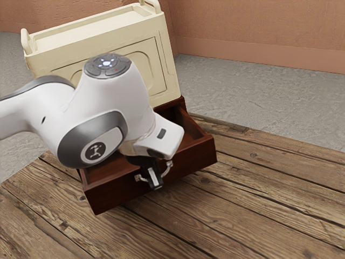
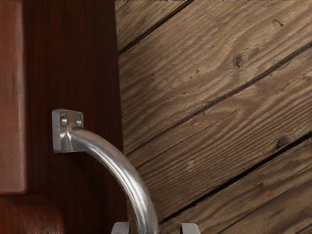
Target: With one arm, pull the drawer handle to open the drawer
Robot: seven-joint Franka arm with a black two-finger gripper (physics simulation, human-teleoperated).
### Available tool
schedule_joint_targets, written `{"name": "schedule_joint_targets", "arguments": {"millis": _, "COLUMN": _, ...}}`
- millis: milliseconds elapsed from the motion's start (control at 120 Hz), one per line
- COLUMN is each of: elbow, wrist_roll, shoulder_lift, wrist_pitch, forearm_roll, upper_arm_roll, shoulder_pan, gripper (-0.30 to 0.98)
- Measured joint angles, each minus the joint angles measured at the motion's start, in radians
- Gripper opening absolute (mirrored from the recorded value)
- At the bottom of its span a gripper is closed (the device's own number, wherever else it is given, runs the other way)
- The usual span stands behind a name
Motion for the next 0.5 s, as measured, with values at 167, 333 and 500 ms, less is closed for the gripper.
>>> {"name": "schedule_joint_targets", "arguments": {"millis": 167, "elbow": -0.001, "wrist_roll": -0.013, "shoulder_lift": -0.014, "wrist_pitch": 0.001, "forearm_roll": 0.000, "upper_arm_roll": -0.007, "shoulder_pan": 0.003, "gripper": -0.04}}
{"name": "schedule_joint_targets", "arguments": {"millis": 333, "elbow": 0.196, "wrist_roll": 0.002, "shoulder_lift": -0.022, "wrist_pitch": -0.093, "forearm_roll": -0.013, "upper_arm_roll": -0.023, "shoulder_pan": -0.001, "gripper": 0.22}}
{"name": "schedule_joint_targets", "arguments": {"millis": 500, "elbow": 0.361, "wrist_roll": 0.025, "shoulder_lift": -0.016, "wrist_pitch": -0.355, "forearm_roll": -0.080, "upper_arm_roll": 0.036, "shoulder_pan": 0.007, "gripper": 0.47}}
